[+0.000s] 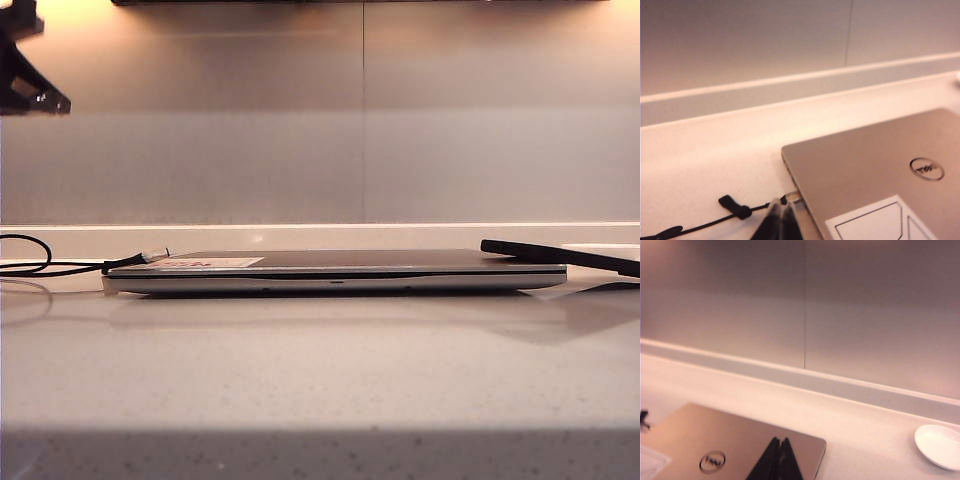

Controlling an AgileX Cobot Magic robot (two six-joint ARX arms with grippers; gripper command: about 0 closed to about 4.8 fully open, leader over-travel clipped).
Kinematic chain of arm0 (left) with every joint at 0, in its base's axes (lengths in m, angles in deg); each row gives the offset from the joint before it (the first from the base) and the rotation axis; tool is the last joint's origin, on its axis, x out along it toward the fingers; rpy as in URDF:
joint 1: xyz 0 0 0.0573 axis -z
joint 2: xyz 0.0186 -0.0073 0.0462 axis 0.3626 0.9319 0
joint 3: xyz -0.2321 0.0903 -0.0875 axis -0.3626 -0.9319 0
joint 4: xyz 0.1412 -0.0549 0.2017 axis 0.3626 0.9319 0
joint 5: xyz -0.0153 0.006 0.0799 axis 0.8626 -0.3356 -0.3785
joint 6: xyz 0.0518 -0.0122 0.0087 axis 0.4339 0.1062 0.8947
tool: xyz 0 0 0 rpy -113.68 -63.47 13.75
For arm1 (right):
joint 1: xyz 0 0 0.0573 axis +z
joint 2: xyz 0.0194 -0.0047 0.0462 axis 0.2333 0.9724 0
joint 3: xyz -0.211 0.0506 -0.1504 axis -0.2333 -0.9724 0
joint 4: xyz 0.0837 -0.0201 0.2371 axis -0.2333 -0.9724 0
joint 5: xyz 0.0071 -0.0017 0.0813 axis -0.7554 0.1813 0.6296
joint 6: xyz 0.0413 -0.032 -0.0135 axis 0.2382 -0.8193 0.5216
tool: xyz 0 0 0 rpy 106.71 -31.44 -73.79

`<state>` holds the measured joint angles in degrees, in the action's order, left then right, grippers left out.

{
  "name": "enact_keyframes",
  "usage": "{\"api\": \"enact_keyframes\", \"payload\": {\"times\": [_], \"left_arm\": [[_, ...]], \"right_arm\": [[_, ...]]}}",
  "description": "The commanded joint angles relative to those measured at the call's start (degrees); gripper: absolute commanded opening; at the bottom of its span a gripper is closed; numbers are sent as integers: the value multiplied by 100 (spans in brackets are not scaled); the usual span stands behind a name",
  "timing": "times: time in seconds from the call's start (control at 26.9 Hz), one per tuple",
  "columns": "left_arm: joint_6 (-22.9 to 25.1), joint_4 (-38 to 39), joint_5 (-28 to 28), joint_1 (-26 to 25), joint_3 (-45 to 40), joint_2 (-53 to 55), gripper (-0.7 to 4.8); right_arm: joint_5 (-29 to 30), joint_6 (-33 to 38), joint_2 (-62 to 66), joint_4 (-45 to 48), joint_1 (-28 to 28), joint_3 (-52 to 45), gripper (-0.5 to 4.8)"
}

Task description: Pick up the charging cable and the phone, plug the charging cable into the charging port on the phone, and finally place them back on the table.

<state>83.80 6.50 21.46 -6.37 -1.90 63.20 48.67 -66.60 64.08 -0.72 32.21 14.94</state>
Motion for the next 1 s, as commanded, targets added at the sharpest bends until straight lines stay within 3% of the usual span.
{"api": "enact_keyframes", "payload": {"times": [0.04, 0.22, 0.41, 0.56, 0.71, 0.89, 0.93, 1.0], "left_arm": [[234, -24, 7, 2, 44, 120, -6], [236, 11, 7, 4, 44, 404, -6], [382, 0, 7, 4, 42, 693, -6], [393, -4, 7, 4, 42, 999, -6], [809, -210, 7, 146, 44, 1582, -6], [986, -348, 7, 251, 44, 1930, -5], [1082, -339, 7, 251, 42, 1941, 1], [1298, -348, 7, 251, 42, 1939, 88]], "right_arm": [[-289, -756, 26, -208, 691, 33, -2], [-549, -798, 42, -654, 1696, 9, -2], [-789, -798, 52, -789, 2151, 9, -2], [-907, -798, 57, -787, 2253, 9, -2], [-911, -798, 57, -787, 2249, 9, -2], [-909, -798, 57, -789, 2249, 9, -2], [-909, -796, 57, -787, 2249, 9, -2], [-909, -796, 57, -789, 2249, 9, -2]]}}
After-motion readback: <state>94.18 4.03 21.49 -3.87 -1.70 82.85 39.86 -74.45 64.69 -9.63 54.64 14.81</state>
